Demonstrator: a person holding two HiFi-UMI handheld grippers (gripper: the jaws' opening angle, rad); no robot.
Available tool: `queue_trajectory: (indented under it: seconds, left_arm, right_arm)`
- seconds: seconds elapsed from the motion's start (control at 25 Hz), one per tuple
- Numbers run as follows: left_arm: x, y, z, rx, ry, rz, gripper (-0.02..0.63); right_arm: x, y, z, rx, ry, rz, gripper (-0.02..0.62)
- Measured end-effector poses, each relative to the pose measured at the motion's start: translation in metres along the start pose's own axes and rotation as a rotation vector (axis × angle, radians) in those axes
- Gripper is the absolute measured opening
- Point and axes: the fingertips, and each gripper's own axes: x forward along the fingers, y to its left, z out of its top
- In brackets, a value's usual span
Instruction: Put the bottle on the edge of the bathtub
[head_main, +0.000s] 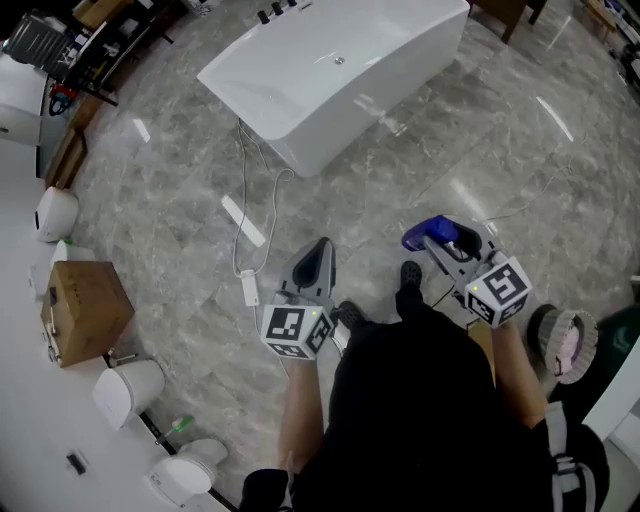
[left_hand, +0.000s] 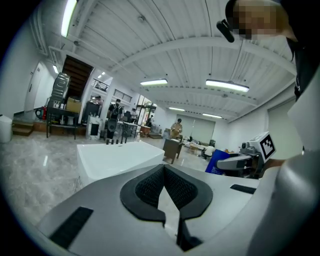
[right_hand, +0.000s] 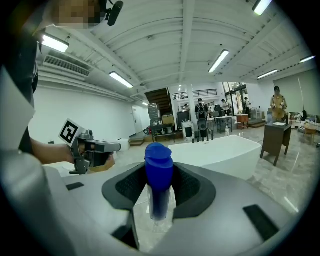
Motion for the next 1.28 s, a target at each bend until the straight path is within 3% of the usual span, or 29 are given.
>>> queue_trajectory:
  seconds: [0.32, 0.68, 1.0, 1.28]
  left_arm:
    - [0.069, -0.041, -0.002, 0.0, 0.017, 0.043, 0.011]
    - [0.089, -0.057, -0.015, -0.023, 0.072, 0.07, 0.011]
    - [0.105, -0.035, -0.031, -0.058, 0.098, 0.075, 0.011]
    - [0.144, 0.0, 0.005, -0.061, 0.05, 0.059, 0.011]
  right_arm:
    - [-0.003, -0.076, -0.011, -0.027, 0.033, 0.066, 0.153]
    - [0.007, -0.101, -0.023, -0.021, 0.082, 0.125, 0.153]
    - [0.039, -0.105, -0.029, -0.036, 0.117, 0.153, 0.153]
    - [0.083, -0.122, 0.003, -0.072, 0.13, 0.149, 0.153]
